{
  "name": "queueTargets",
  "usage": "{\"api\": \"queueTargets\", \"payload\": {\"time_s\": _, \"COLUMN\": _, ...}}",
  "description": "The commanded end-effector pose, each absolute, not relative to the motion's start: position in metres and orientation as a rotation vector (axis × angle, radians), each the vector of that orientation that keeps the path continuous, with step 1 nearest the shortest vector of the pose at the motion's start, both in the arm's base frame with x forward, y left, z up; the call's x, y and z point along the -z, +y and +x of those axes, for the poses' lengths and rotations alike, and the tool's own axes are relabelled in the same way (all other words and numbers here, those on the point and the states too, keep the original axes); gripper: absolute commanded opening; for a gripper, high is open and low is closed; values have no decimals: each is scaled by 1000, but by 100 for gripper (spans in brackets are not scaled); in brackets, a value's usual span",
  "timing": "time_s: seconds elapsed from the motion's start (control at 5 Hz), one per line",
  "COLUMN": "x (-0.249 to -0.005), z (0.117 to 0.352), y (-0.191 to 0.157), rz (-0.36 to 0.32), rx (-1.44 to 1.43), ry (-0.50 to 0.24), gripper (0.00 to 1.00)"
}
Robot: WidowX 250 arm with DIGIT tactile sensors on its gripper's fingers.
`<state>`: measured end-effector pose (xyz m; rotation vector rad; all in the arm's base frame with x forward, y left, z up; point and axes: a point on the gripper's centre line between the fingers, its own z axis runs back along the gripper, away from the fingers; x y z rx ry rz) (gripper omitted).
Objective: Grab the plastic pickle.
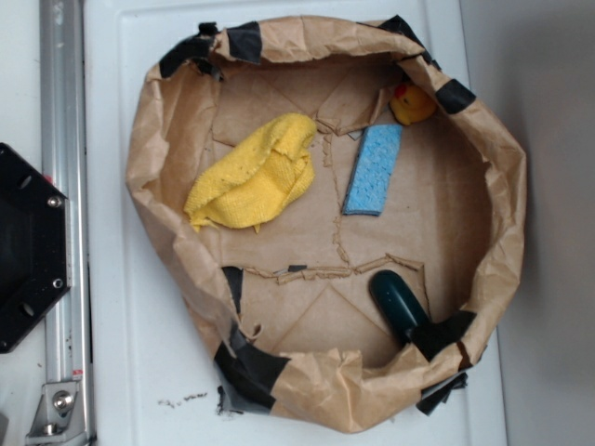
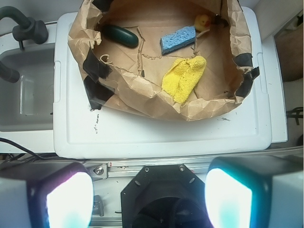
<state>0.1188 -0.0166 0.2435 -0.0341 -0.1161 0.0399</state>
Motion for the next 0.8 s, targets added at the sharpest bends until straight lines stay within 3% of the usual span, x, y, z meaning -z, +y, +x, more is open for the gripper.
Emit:
{"api": "queueTargets", "payload": {"time_s": 0.0, "x": -243, "z": 119, "y": -17, "rz": -34, "rx": -40, "ry": -116, "gripper": 100}}
{"api": "queueTargets", "payload": {"time_s": 0.2, "x": -193, "z": 169, "y": 4, "rz": 0, "rx": 34, "ry": -170, "gripper": 100}}
{"api": "queueTargets", "payload": {"time_s": 0.4, "x": -170, "z": 219, "y": 19, "rz": 80, "rx": 68, "ry": -157, "gripper": 100}}
{"api": "queueTargets", "payload": {"time_s": 0.6, "x": -146, "z": 272, "y": 24, "rz": 95, "rx": 263, "ry": -210, "gripper": 100}}
